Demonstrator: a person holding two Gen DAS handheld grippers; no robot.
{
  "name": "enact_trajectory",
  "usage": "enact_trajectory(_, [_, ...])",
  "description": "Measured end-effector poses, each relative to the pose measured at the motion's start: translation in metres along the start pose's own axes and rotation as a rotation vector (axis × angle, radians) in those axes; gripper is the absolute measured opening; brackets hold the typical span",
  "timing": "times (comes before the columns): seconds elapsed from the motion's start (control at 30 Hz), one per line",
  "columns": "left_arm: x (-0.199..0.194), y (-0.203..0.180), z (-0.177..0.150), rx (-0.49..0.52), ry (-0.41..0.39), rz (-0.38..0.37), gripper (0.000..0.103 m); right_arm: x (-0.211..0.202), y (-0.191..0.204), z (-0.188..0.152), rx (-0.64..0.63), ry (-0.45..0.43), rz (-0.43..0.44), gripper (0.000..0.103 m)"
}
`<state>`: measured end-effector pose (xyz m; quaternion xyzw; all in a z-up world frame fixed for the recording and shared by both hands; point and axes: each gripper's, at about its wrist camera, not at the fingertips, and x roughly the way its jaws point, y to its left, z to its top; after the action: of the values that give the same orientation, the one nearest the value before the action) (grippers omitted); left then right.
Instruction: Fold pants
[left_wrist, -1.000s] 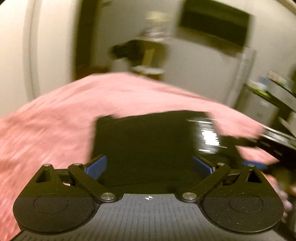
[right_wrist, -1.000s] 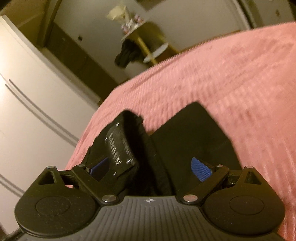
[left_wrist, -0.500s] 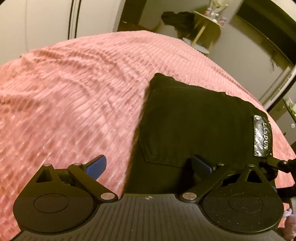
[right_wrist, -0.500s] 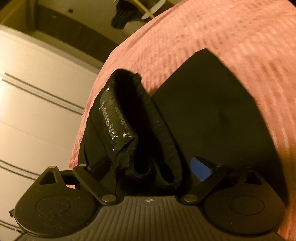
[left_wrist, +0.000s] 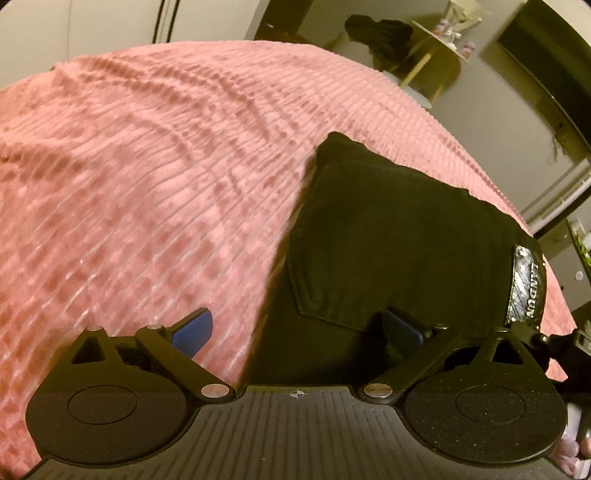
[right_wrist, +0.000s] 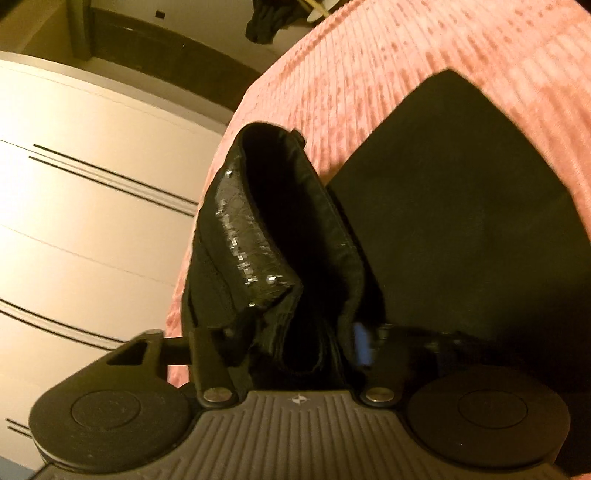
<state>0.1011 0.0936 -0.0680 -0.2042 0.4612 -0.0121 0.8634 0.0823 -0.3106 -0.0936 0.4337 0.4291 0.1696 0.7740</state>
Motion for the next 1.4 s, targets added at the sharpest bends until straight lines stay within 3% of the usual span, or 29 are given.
enact_trajectory(0.37, [0.005, 0.000, -0.001, 0.005, -0.005, 0.018, 0.103, 0.013, 0.020, -0.004, -0.110, 0.026, -0.049, 0.053])
enact_trajectory(0.47, [0.005, 0.000, -0.001, 0.007, -0.008, 0.019, 0.103, 0.015, 0.047, -0.017, -0.251, -0.018, -0.162, 0.047])
enact_trajectory(0.5, [0.004, -0.001, -0.002, 0.010, -0.010, 0.017, 0.103, 0.015, 0.057, -0.023, -0.299, -0.036, -0.191, 0.040])
enact_trajectory(0.57, [0.003, 0.000, -0.002, 0.009, -0.012, 0.009, 0.103, 0.009, 0.073, -0.032, -0.353, -0.074, -0.209, 0.034])
enact_trajectory(0.7, [0.000, 0.000, -0.002, -0.002, -0.013, -0.032, 0.103, -0.014, 0.089, -0.039, -0.353, -0.119, -0.135, 0.029])
enact_trajectory(0.87, [-0.005, -0.002, -0.003, -0.004, -0.002, -0.151, 0.103, -0.035, 0.109, -0.051, -0.362, -0.157, -0.085, 0.028])
enact_trajectory(1.1, [-0.014, -0.009, -0.006, 0.028, -0.021, -0.209, 0.103, -0.063, 0.112, -0.047, -0.319, -0.217, -0.026, 0.025])
enact_trajectory(1.3, [-0.031, -0.034, -0.016, 0.175, -0.064, -0.277, 0.103, -0.095, 0.105, -0.037, -0.309, -0.296, 0.015, 0.023])
enact_trajectory(1.4, [-0.034, -0.051, -0.023, 0.276, -0.072, -0.282, 0.103, -0.107, 0.094, -0.032, -0.309, -0.326, -0.016, 0.022])
